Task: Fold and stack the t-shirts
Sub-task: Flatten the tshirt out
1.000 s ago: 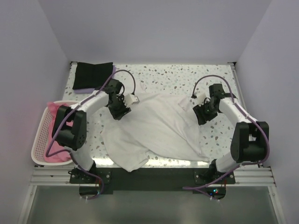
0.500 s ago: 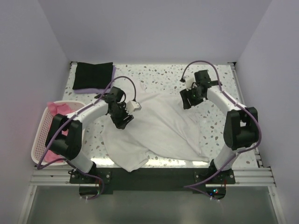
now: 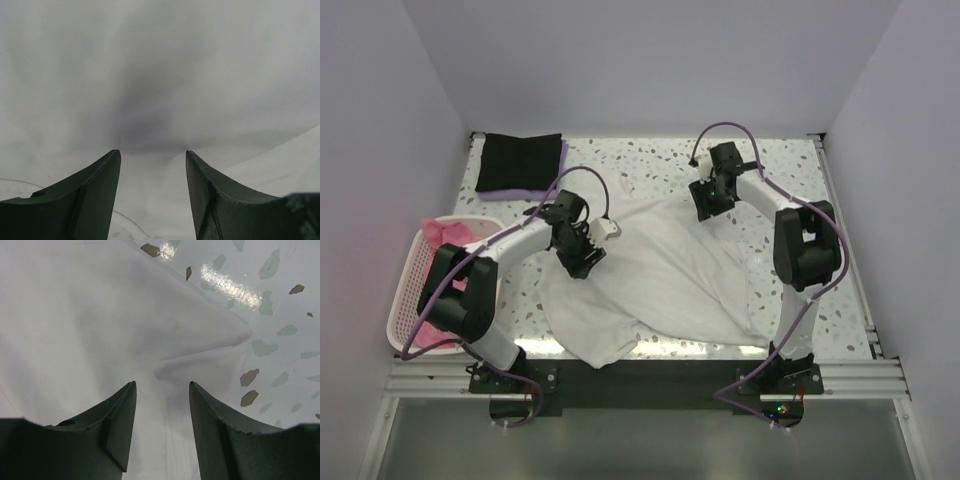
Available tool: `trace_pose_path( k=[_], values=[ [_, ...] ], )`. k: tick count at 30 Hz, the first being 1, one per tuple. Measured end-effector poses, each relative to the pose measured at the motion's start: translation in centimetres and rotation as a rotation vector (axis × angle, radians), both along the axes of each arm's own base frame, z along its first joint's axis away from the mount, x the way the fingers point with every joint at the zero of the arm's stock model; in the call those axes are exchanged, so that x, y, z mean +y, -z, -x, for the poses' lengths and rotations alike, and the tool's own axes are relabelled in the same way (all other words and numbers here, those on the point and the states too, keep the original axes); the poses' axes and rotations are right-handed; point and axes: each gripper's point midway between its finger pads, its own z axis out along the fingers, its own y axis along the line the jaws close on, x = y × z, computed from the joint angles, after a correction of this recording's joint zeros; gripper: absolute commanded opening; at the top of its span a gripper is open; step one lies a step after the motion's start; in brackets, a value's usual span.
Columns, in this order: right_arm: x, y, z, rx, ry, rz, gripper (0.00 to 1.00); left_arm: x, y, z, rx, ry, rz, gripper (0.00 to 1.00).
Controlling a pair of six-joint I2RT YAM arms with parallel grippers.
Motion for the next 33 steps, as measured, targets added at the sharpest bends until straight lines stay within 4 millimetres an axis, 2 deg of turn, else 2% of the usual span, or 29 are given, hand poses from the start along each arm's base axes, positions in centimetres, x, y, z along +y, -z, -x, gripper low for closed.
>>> trace_pose_path(
  k=[5,7,8,9,13,15,21,25,30,33],
  values=[
    [-0.1,1.0,-0.9,0.010,0.027,0.016,0.45,0.1,0.5,0.1,-0.002,-0.002,-0.002,0.59],
    [-0.2,1.4,-1.2,0.013,0.035,0.026,0.40,0.2,0.6,0.1,-0.003,-0.004,-0.003,0.59],
    [-0.2,1.7,-1.4,0.017,0.040,0.029,0.36,0.3,0.6,0.1,-0.003,-0.006,-0.003,0.59],
    [-0.2,1.9,-1.4,0.020,0.042,0.032,0.27,0.3,0.6,0.1,-0.004,-0.008,-0.003,0.59],
    [-0.5,2.4,-1.4,0.034,0.053,0.050,0.07,0.5,0.6,-0.2,-0.012,-0.014,-0.007,0.59],
    [-0.7,2.4,-1.3,0.039,0.050,0.060,0.00,0.6,0.6,-0.2,-0.013,-0.017,-0.011,0.59],
    [-1.8,2.0,-1.3,0.030,0.028,0.105,0.00,0.9,1.0,-0.3,-0.004,-0.026,-0.020,0.59],
    [-4.3,0.5,-2.0,-0.012,0.011,0.161,0.00,1.0,1.3,-0.2,0.004,-0.027,-0.024,0.59],
    [-9.3,-1.9,-4.9,-0.114,0.005,0.266,0.00,1.1,1.7,-0.1,0.021,-0.027,-0.030,0.59],
    [-11.9,-2.4,-6.4,-0.158,-0.011,0.344,0.00,1.0,1.7,-0.1,0.024,-0.027,-0.028,0.59]
  ],
)
